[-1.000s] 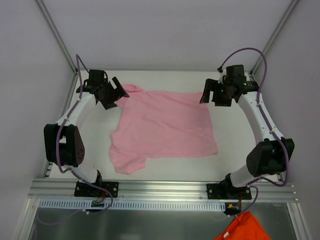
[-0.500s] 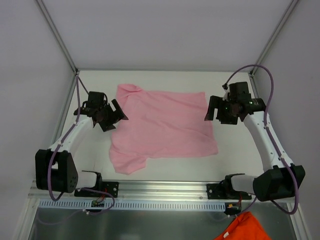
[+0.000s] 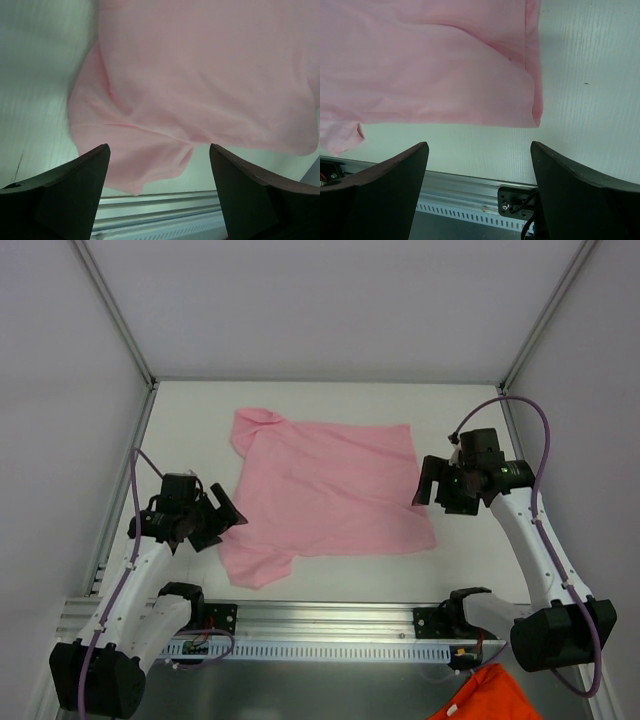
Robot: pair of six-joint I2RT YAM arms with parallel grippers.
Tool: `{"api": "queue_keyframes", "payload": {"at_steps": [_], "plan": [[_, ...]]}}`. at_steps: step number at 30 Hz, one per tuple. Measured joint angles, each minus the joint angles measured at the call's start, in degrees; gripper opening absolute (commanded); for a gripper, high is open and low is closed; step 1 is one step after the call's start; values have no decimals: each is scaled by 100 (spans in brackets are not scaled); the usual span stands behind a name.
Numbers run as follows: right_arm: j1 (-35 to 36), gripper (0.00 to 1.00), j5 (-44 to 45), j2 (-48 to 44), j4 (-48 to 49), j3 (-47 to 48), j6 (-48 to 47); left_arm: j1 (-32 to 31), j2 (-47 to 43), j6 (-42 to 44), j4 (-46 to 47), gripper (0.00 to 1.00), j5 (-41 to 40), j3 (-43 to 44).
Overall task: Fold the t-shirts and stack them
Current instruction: Flatten out the tshirt
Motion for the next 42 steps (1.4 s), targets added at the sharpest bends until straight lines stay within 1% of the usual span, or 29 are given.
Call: {"api": "queue_keyframes", "payload": {"at_steps": [2,5,8,12,16,18,24,31,35,42], "plan": [[2,89,-17,0,2,-15,22,-13,-118,-90,-144,82,2,-249],[24,89,-52,2,2,-66,55,-48,-151,-284,-315,82,48,-391],[74,88,-85,2,-13,-85,83,-48,-179,-487,-291,81,177,-494],[162,88,-83,2,-61,-120,107,-85,-356,-745,-243,80,297,-885],[225,88,-79,-4,-133,-264,118,-92,-393,-918,-223,79,313,-1207],[247,88,-79,-11,-192,-343,131,-142,-409,-988,-225,78,280,-1235],[302,88,-83,-157,-262,-461,149,-271,-448,-1202,-225,78,-190,-1231],[310,88,-83,-267,-330,-498,149,-273,-131,-1327,-326,79,-892,-916],[313,88,-81,-326,-363,-529,149,-273,-28,-1379,-343,79,-1193,-885],[313,88,-81,-422,-509,-592,146,-275,229,-1460,-280,79,-1381,-907]]}}
